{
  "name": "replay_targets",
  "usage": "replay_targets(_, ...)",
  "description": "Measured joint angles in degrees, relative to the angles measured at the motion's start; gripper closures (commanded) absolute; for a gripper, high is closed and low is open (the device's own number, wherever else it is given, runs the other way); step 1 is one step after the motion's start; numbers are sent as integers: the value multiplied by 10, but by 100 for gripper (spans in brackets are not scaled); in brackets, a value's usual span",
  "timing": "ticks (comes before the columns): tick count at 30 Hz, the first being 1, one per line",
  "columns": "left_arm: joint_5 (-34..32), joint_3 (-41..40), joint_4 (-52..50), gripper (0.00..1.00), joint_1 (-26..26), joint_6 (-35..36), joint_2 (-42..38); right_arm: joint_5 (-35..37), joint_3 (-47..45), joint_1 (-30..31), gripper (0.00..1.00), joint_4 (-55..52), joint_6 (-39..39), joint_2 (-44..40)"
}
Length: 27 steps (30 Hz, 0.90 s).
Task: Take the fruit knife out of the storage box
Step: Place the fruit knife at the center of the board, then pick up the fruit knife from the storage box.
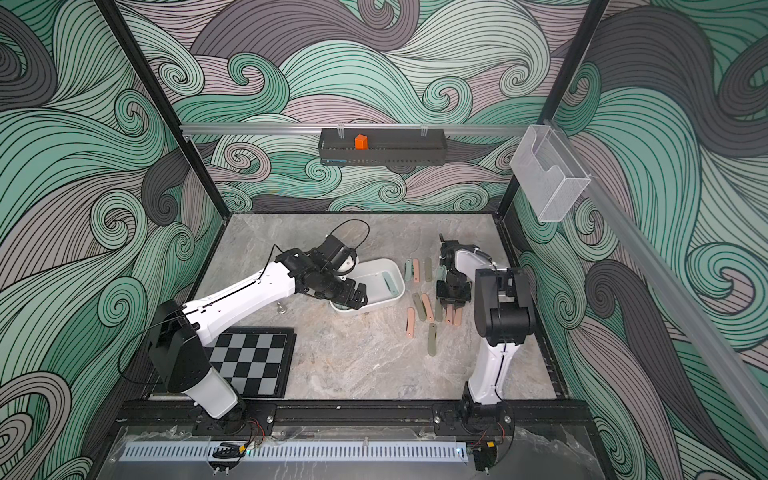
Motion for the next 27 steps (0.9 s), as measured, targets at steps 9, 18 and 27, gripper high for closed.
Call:
replay_targets(9, -7, -1, -4, 1, 10, 0, 0, -3, 43, 20, 52, -24, -1, -28)
replay_targets(18, -21, -12, -4, 1, 45, 0, -13, -4, 181, 121, 12, -39, 0, -38)
replay_targets(27, -31, -73, -5, 1, 67, -15, -78, -3, 271, 209, 9, -44, 4, 12)
